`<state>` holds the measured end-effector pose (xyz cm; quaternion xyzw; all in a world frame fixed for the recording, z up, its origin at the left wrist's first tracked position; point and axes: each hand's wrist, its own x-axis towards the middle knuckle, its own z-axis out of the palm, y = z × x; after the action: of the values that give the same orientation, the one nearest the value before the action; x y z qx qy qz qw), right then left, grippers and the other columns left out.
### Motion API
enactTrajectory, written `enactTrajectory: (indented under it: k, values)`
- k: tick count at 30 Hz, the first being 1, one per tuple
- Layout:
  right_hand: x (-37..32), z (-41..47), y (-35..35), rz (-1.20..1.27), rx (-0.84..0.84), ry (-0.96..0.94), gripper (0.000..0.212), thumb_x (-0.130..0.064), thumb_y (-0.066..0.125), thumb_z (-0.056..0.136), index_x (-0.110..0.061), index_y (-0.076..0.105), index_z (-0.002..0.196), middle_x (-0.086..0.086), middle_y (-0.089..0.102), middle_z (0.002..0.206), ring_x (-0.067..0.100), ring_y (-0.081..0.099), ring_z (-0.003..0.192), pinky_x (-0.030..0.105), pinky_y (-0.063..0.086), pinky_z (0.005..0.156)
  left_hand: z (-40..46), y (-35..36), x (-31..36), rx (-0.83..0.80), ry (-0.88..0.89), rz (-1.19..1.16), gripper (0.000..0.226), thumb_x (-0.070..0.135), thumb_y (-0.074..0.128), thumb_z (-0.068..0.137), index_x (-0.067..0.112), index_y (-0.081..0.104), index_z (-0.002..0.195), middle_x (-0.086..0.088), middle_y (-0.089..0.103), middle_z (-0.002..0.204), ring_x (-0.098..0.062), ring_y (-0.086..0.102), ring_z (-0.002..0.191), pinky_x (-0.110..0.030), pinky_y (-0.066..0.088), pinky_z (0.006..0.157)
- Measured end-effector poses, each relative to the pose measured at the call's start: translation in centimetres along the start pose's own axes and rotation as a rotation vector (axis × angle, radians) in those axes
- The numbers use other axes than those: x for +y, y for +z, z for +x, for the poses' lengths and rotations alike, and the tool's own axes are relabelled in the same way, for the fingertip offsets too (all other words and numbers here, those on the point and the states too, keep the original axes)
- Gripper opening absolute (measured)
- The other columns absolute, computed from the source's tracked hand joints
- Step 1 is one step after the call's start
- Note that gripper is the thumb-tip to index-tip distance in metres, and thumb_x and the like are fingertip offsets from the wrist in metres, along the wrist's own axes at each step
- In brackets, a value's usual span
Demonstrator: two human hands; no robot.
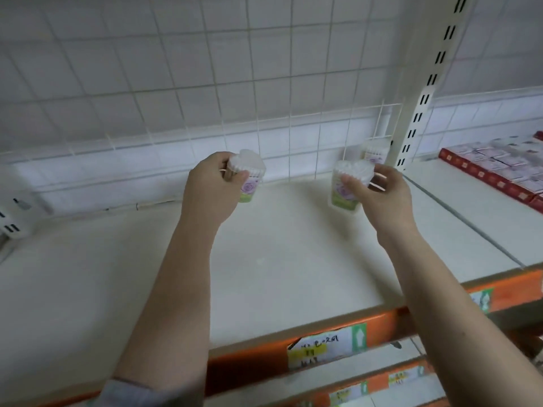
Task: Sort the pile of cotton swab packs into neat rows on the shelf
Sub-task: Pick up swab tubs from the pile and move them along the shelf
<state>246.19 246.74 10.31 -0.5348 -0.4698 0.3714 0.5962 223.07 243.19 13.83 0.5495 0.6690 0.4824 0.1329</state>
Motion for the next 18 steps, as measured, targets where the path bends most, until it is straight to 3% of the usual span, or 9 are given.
enactTrajectory:
  k: [4, 10, 15, 18]
  values:
    - [0.1, 3.9, -1.2, -0.06, -0.096, 0.001, 0.052, -0.025, 0.077, 0.076, -0.013, 0.053, 0.121, 0.003, 0.062, 0.11, 0.017, 0.063, 0.094, 0.024, 0.049, 0.076, -1.1, 2.1, 0.8, 0.07, -0.02, 0.06, 0.028, 0.014, 0.064, 0.084, 0.013, 0.063, 0.113, 0.005, 0.061, 0.097, -0.017, 0.061, 0.095, -0.025, 0.044, 0.081]
    - [0.4, 8.8, -2.0, -0.217, -0.215, -0.023, 0.056, -0.03, 0.079, 0.073, -0.007, 0.055, 0.118, 0.008, 0.065, 0.104, 0.023, 0.063, 0.094, 0.031, 0.05, 0.079, -3.7, 5.2, 2.4, 0.155, -0.082, 0.134, 0.024, 0.017, 0.063, 0.085, 0.012, 0.065, 0.108, -0.005, 0.068, 0.103, -0.024, 0.063, 0.097, -0.038, 0.049, 0.086]
    - [0.9, 10.5, -2.0, -0.288, -0.271, -0.04, 0.041, -0.025, 0.076, 0.076, -0.004, 0.058, 0.106, 0.007, 0.062, 0.089, 0.023, 0.06, 0.083, 0.029, 0.047, 0.075, -5.0, 7.4, 3.3, 0.207, -0.188, 0.14, 0.03, 0.021, 0.064, 0.086, 0.014, 0.064, 0.115, 0.0, 0.068, 0.106, -0.011, 0.061, 0.092, -0.019, 0.039, 0.075]
    - [1.9, 10.9, -1.5, -0.313, -0.275, -0.067, 0.044, -0.028, 0.076, 0.074, -0.006, 0.058, 0.107, 0.011, 0.067, 0.097, 0.027, 0.063, 0.092, 0.037, 0.051, 0.083, -5.4, 8.0, 3.4, 0.208, -0.181, 0.142, 0.029, 0.02, 0.064, 0.086, 0.013, 0.065, 0.114, -0.002, 0.069, 0.105, -0.015, 0.064, 0.095, -0.02, 0.039, 0.075]
